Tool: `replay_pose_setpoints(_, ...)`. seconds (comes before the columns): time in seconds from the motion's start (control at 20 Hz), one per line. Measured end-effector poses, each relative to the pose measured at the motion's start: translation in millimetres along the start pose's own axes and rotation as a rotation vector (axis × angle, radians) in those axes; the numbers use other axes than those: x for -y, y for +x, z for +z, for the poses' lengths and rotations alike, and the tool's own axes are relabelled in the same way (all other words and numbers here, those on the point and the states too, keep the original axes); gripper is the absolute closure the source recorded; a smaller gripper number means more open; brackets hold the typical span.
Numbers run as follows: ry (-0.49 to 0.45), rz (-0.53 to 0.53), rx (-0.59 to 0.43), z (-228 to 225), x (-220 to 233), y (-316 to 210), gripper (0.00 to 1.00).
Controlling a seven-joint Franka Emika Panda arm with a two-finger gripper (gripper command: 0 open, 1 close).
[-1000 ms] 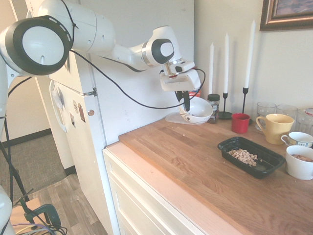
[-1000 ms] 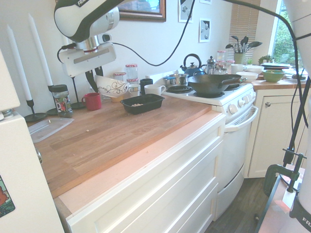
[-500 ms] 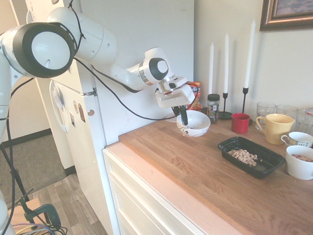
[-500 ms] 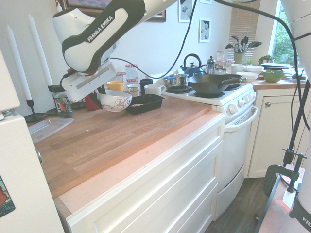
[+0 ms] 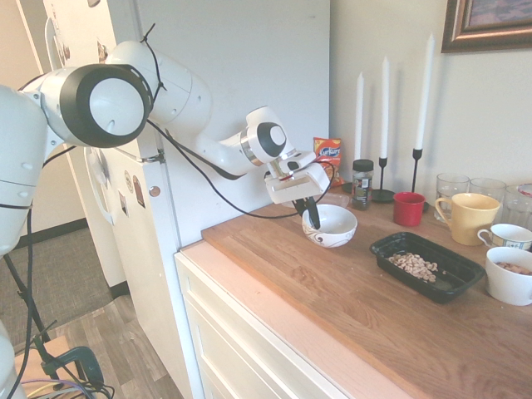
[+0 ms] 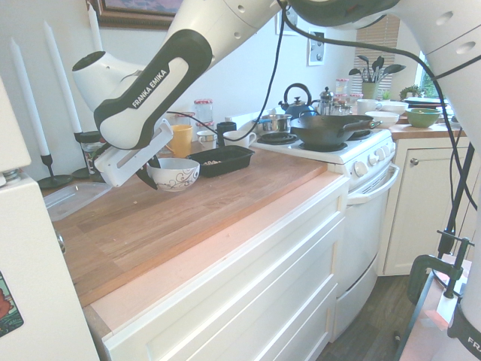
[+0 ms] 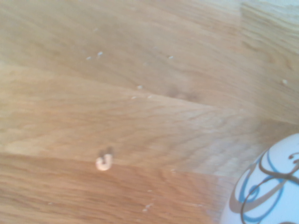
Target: Pour the cereal into the box
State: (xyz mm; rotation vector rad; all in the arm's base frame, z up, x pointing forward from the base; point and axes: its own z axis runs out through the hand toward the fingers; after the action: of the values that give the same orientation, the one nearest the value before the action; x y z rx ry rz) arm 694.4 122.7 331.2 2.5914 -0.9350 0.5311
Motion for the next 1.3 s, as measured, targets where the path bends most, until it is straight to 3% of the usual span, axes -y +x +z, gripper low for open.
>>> replay_pose_setpoints(0.4, -0.034, -0.038, -0.026, 15, 9, -21, 1.0)
replay_pose_setpoints(0.45, -0.037, -0.04, -0.029, 16, 10, -23, 0.0)
replay_pose_setpoints(1.3, -0.015, 0.012, -0.008, 1, 2, -43, 0.0)
